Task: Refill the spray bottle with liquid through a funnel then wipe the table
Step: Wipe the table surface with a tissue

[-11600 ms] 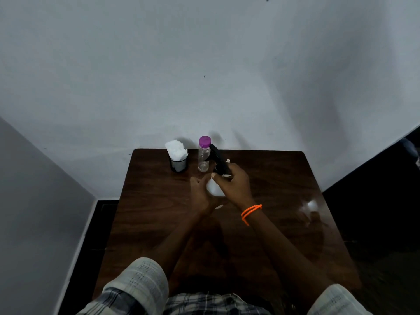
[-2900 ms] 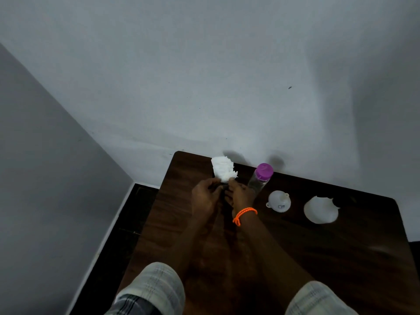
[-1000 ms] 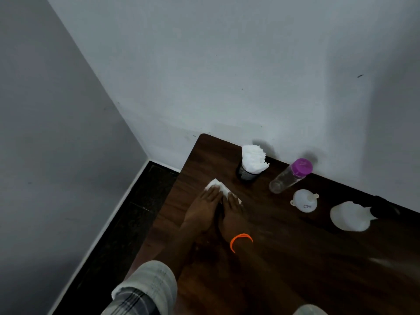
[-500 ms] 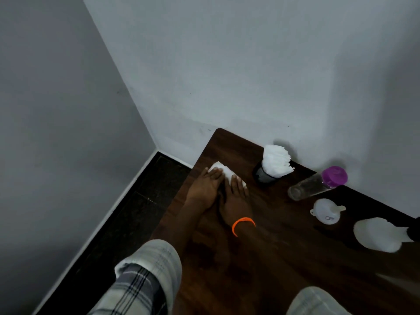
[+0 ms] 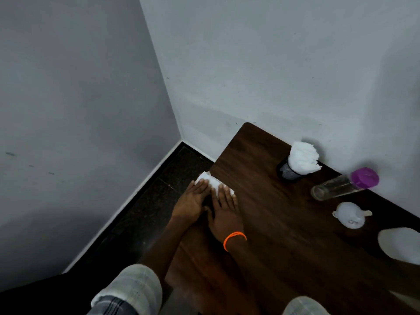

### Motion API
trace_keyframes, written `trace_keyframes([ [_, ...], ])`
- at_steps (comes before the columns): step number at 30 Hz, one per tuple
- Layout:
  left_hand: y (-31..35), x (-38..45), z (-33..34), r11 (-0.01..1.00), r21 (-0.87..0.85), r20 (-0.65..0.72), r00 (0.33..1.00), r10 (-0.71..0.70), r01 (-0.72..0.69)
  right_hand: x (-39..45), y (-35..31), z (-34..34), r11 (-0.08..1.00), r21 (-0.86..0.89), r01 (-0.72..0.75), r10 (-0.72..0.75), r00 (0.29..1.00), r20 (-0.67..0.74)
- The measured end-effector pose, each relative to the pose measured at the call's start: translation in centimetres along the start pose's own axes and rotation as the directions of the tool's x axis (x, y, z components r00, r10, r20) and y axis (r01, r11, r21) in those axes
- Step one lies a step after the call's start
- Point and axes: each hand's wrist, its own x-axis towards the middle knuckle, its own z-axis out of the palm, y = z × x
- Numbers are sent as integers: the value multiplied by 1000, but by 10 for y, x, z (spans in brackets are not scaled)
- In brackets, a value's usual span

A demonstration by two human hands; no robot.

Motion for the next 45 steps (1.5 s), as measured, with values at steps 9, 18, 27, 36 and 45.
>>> trace_keyframes([
  [9, 7, -113, 11, 989, -12, -6, 989, -148, 148, -66, -42, 18, 983, 45, 176, -178, 982, 62],
  [18, 40, -199, 40, 951, -66, -17, 952, -305, 303, -136, -55, 23, 952, 43, 302, -305, 942, 139],
  [27, 93, -197, 73, 984, -90, 19, 988, -152, 153, -195, -6, 9, 980, -12, 196, -192, 968, 164],
  [36, 118, -89, 65, 999, -11, 68, 997, 47, -46, -158, 61, -16, 1000, -22, -5, 7, 994, 106],
  [45, 133, 64, 42, 986, 105, 197, 975, 106, -129, -59, 134, -42, 988, -18, -154, 154, 988, 11],
])
